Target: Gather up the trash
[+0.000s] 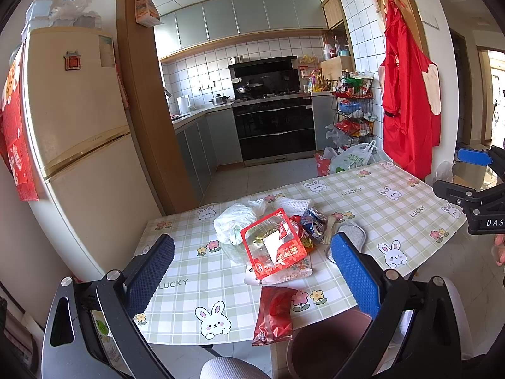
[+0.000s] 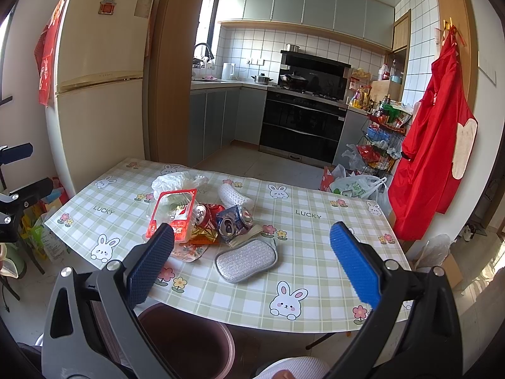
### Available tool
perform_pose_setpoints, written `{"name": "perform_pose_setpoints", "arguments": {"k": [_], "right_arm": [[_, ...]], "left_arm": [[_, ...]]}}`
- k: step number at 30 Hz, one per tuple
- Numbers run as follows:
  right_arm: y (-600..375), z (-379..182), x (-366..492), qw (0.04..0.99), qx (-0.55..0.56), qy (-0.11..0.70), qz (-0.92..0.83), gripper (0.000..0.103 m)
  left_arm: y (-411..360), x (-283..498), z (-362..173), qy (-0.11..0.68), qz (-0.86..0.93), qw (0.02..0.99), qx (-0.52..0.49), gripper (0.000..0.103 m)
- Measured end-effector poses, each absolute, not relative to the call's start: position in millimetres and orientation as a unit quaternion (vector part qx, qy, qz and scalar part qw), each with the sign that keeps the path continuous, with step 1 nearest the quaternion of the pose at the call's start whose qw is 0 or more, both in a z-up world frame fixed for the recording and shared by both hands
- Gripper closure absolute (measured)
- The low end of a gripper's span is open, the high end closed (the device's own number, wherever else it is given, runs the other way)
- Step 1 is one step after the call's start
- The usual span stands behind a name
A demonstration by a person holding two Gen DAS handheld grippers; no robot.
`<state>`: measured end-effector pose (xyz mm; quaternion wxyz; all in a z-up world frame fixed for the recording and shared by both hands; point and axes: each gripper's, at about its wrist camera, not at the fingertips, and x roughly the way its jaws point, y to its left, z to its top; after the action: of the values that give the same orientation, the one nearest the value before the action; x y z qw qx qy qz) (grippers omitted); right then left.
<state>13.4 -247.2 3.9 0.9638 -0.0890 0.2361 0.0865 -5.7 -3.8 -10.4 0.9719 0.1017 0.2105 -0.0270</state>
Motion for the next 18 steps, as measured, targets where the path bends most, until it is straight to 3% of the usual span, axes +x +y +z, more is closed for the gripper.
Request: {"name": "perform_pose_setpoints", "arguments": {"k": [18], "right_arm": [[-246.2, 3.0, 14.2, 0.963, -0.089, 0.237, 0.086, 0.006]], "left_arm": [[-4.7, -6.3, -9.6, 0.211, -0.027, 0.972, 0.102, 0.005]]}}
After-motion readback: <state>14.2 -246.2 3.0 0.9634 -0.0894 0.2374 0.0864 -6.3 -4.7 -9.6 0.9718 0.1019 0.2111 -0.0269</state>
